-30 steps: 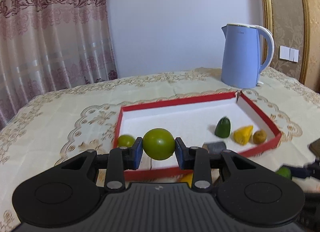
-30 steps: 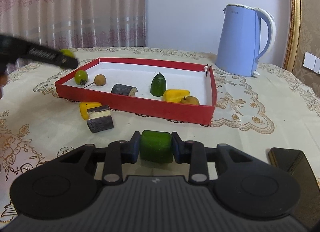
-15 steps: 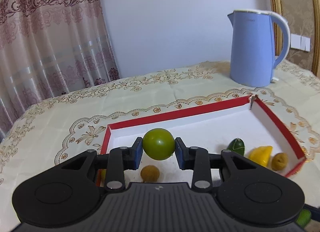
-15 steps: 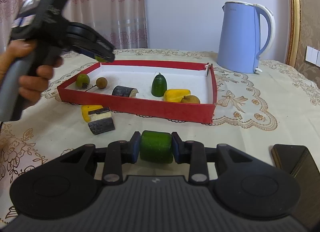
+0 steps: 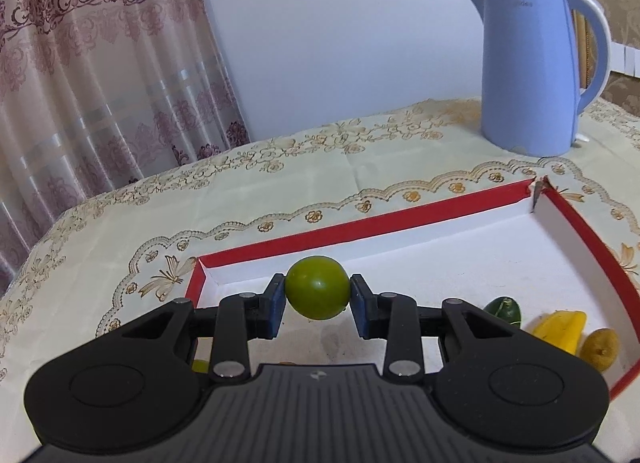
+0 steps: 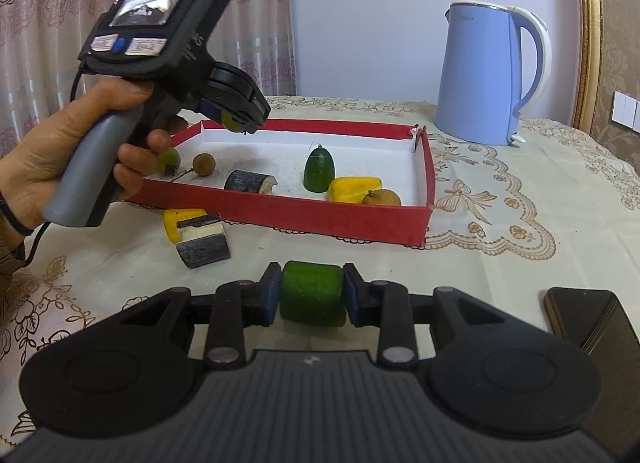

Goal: Organize fruits
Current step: 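Carry the green round fruit into the tray and open the left tool, then withdraw the left tool from the tray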

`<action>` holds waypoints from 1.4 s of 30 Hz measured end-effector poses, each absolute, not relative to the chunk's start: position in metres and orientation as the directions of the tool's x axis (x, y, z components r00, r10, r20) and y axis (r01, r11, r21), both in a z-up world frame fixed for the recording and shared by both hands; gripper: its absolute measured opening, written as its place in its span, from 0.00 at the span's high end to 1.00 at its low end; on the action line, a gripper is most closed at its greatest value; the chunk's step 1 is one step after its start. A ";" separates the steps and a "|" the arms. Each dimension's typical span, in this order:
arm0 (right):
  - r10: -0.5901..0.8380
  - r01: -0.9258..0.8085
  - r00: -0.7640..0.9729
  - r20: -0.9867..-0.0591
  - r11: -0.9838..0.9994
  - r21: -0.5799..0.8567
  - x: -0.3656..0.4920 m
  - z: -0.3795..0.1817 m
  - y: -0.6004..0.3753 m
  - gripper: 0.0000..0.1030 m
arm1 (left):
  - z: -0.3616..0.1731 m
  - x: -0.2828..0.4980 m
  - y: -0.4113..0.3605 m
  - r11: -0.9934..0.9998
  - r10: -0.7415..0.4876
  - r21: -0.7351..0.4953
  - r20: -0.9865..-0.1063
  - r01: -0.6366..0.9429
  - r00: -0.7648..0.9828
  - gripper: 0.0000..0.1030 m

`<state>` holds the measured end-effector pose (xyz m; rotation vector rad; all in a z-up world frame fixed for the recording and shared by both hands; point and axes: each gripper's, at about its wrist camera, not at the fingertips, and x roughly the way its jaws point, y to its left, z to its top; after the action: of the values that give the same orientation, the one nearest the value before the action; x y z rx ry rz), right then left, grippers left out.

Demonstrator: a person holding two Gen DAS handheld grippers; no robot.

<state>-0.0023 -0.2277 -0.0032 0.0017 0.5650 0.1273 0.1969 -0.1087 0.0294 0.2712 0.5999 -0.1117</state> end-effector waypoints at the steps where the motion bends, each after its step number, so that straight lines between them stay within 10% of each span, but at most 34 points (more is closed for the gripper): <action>1: 0.121 -0.120 0.837 -0.534 0.992 0.036 -0.002 -0.003 -0.228 0.70 | 0.028 0.199 -0.109 0.959 -0.019 0.221 -0.575 0.177 0.818 0.67; 21: 0.119 -0.120 0.832 -0.541 0.992 0.034 0.000 -0.005 -0.227 0.70 | 0.017 0.214 -0.110 0.962 0.022 0.228 -0.609 0.149 0.793 0.67; 28: 0.119 -0.120 0.833 -0.541 0.992 0.033 -0.001 -0.004 -0.227 0.70 | 0.023 0.206 -0.112 0.957 0.037 0.257 -0.567 0.134 0.823 0.44; 42: 0.117 -0.120 0.834 -0.540 0.992 0.029 -0.001 -0.004 -0.227 0.70 | 0.026 0.197 -0.106 0.957 0.053 0.265 -0.560 0.118 0.827 0.44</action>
<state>-0.0013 -0.2270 -0.0038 -0.0061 0.5713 0.1253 0.1970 -0.1064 0.0261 0.2962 0.5990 -0.0347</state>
